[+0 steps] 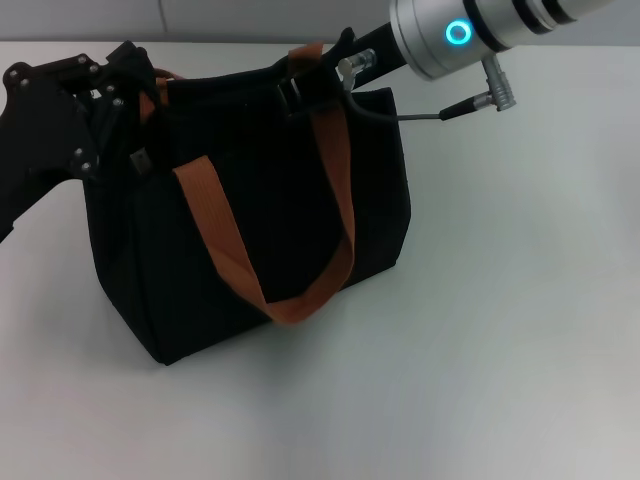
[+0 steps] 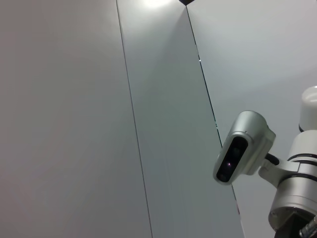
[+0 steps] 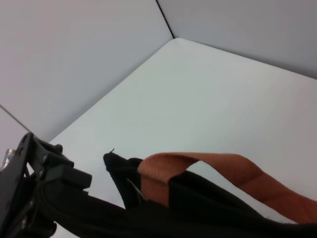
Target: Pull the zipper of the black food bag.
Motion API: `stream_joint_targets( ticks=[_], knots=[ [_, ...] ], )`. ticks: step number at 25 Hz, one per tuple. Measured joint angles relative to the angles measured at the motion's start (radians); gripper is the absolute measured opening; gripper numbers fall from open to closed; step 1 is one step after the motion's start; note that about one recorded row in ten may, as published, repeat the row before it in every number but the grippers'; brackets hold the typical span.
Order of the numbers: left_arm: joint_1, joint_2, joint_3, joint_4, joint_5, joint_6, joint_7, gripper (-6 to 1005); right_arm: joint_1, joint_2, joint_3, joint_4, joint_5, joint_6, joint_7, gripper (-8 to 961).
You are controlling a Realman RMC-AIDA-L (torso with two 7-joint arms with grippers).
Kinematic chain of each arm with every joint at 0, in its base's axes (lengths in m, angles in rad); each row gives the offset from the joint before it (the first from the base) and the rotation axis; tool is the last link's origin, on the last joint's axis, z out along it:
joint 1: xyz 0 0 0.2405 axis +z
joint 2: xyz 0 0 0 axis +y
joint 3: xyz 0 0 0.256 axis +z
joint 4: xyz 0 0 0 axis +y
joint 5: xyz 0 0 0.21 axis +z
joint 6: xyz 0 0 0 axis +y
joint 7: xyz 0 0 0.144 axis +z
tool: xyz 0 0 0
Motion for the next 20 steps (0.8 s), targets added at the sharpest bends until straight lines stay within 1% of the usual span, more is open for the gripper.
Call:
stream_joint_targets(
  ticks=[3,9,13,20],
  knots=[
    [0.004,0.000,0.000,0.000,0.000,0.000,0.000,22,-0.001,-0.001,-0.008,-0.019,-0.013,-0.003,0.000,257],
    [0.018,0.000,0.000,0.000,-0.004,0.002,0.000,22,0.001,-0.001,-0.019,-0.048,-0.091,-0.014,0.021,81],
    [0.022,0.001,-0.002,0.000,-0.005,0.002,0.000,22,-0.001,0.000,-0.022,-0.072,-0.121,-0.016,0.030,-1],
    [0.029,0.002,-0.002,0.000,-0.006,0.002,0.000,22,-0.003,0.001,-0.023,-0.106,-0.161,-0.016,0.048,-2]
  ],
)
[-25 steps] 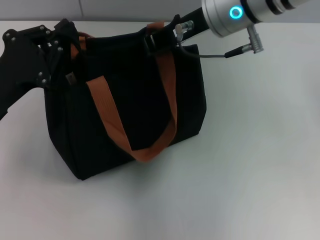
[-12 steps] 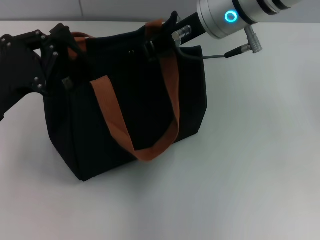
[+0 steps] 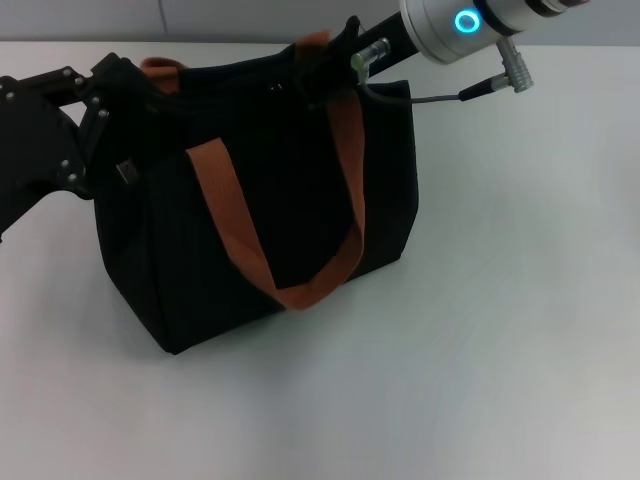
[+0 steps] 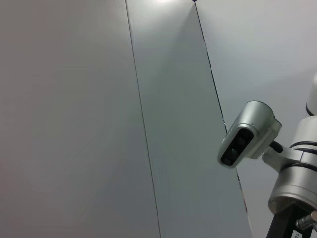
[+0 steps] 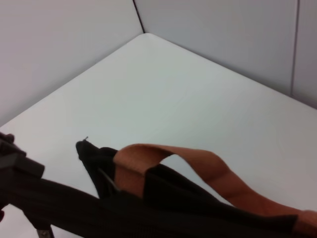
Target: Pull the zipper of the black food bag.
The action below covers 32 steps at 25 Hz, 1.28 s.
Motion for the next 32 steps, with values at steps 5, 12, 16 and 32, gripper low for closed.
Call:
stream_joint_targets(
  ticks=[5,12,16,32],
  knots=[
    [0.005,0.000,-0.004,0.000,0.000,-0.003,0.000,22,-0.011,0.000,0.001,-0.039,-0.049,-0.007,0.031,-2],
    [0.012,0.002,-0.005,0.000,0.000,-0.003,0.002,22,-0.030,0.000,0.008,-0.079,-0.154,-0.012,0.083,-1],
    [0.017,0.001,-0.005,0.000,0.001,-0.007,0.004,22,-0.056,0.000,0.008,-0.126,-0.201,-0.023,0.108,0],
    [0.051,0.001,0.002,-0.002,0.006,-0.008,0.000,23,-0.247,-0.001,0.192,-0.181,0.171,0.015,-0.224,2]
  ],
)
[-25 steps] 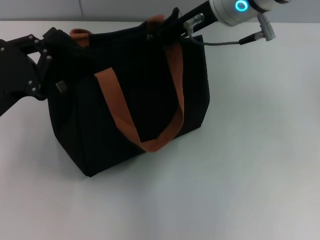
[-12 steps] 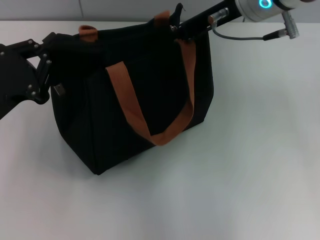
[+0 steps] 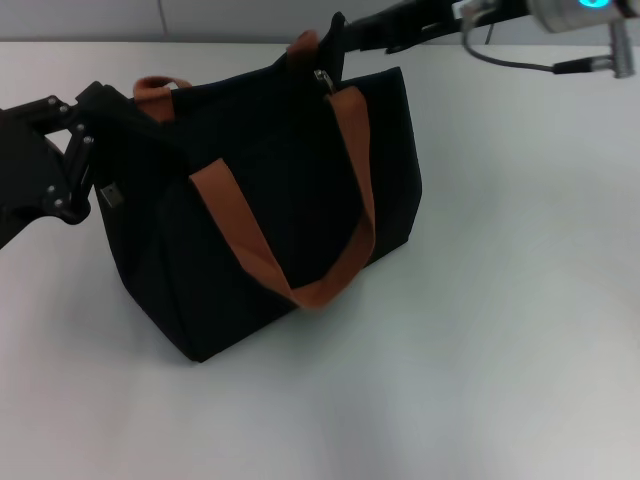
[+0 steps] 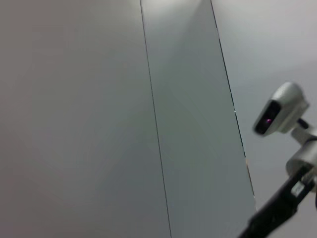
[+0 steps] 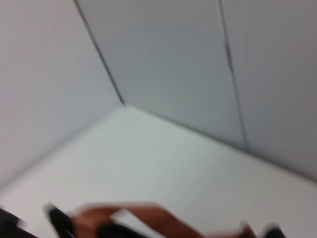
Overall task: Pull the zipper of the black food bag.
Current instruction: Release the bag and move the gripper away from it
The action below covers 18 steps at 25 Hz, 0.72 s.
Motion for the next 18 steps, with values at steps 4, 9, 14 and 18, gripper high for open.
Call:
stream_joint_targets(
  ticks=[4,9,14,18],
  knots=[
    [0.015,0.000,0.002,-0.010,0.000,0.000,-0.001,23,-0.075,-0.003,0.067,0.044,0.246,-0.007,-0.232,67],
    [0.032,0.001,0.018,-0.024,0.001,0.004,-0.003,23,-0.143,-0.008,0.207,0.245,0.569,-0.186,-0.628,324],
    [0.035,0.002,0.055,-0.025,0.002,0.005,-0.030,23,-0.148,-0.031,0.380,0.530,0.641,-0.491,-0.947,587],
    [0.034,0.004,0.094,-0.022,0.003,-0.007,-0.052,23,-0.163,-0.095,0.404,0.749,0.566,-0.633,-1.204,682]
  ],
)
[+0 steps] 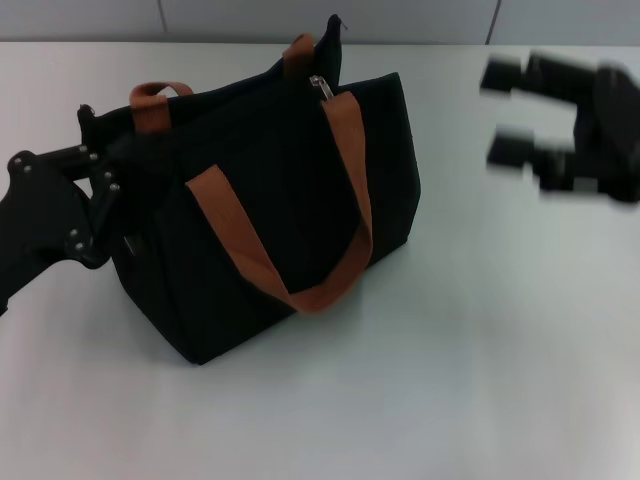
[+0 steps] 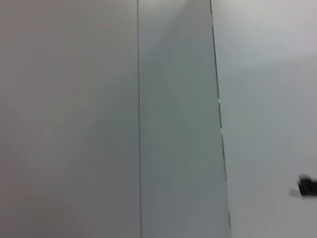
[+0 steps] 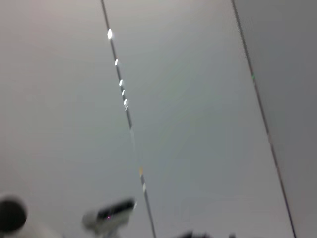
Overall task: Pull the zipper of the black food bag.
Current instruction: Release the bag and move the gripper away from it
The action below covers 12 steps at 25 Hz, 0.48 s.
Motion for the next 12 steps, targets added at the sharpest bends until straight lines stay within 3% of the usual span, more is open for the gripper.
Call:
stream_joint_targets(
  ticks=[4,9,12],
  knots=[
    [0.001,0.000,0.019,0.006,0.013,-0.014,-0.023,23,-0.021,-0.004,-0.001,0.060,-0.103,-0.007,-0.151,748],
    [0.006,0.001,0.013,0.008,0.026,-0.038,-0.066,23,-0.042,0.031,0.006,0.114,-0.248,0.024,-0.325,815],
    [0.011,0.008,0.013,0.008,0.024,-0.038,-0.096,23,-0.046,0.037,0.005,0.117,-0.261,0.039,-0.333,818]
  ],
)
